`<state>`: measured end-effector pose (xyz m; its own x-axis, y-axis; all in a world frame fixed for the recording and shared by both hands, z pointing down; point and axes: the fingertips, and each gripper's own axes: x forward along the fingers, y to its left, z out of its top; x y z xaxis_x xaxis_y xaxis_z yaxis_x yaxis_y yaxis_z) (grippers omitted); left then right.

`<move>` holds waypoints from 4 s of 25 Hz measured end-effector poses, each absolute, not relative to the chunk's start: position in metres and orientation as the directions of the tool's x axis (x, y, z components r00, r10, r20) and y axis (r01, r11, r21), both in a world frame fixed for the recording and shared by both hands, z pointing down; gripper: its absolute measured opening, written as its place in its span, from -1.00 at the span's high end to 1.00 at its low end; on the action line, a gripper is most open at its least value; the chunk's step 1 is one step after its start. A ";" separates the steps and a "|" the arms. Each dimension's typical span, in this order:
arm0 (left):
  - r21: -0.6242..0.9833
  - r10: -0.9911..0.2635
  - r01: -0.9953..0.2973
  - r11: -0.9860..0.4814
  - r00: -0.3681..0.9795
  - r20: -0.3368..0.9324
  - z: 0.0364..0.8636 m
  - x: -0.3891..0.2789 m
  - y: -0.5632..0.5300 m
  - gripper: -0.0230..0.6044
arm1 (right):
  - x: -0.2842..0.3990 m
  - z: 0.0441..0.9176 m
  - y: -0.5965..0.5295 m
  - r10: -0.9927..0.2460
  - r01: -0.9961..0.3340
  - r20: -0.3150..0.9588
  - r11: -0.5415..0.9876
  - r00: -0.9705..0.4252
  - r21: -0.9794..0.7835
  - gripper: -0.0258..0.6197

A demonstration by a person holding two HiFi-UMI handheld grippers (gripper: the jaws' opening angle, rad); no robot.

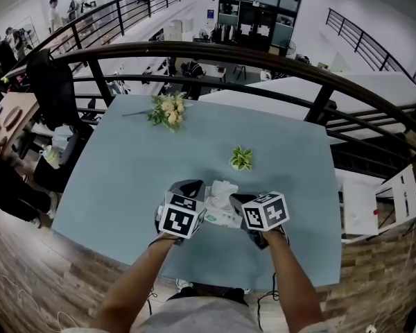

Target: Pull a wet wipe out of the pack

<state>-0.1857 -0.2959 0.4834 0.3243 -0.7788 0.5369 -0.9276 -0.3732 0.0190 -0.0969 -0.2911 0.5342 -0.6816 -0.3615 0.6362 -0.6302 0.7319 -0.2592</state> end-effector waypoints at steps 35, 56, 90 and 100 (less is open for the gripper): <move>0.019 -0.772 -0.889 -0.457 0.407 0.488 0.468 -0.179 -0.306 0.94 | -0.076 0.495 -0.304 -0.589 -0.768 0.554 0.621 -0.588 -0.156 0.91; 0.011 -0.753 -0.860 -0.510 0.453 0.477 0.465 -0.188 -0.301 0.94 | -0.063 0.468 -0.304 -0.726 -0.853 0.469 0.504 -0.503 -0.135 0.91; -0.014 -0.790 -0.868 -0.496 0.445 0.422 0.439 -0.200 -0.315 0.94 | -0.028 0.412 -0.315 -0.887 -0.932 0.287 0.351 -0.361 -0.088 0.90; -0.029 -0.804 -0.871 -0.490 0.439 0.401 0.429 -0.201 -0.315 0.94 | -0.022 0.399 -0.307 -0.908 -0.941 0.249 0.330 -0.338 -0.072 0.90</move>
<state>-0.2014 -0.3151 0.4295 0.4389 -0.8040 0.4011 -0.8712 -0.4900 -0.0289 -0.0224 -0.3072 0.3988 -0.3378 -0.9078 0.2487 -0.9411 0.3304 -0.0721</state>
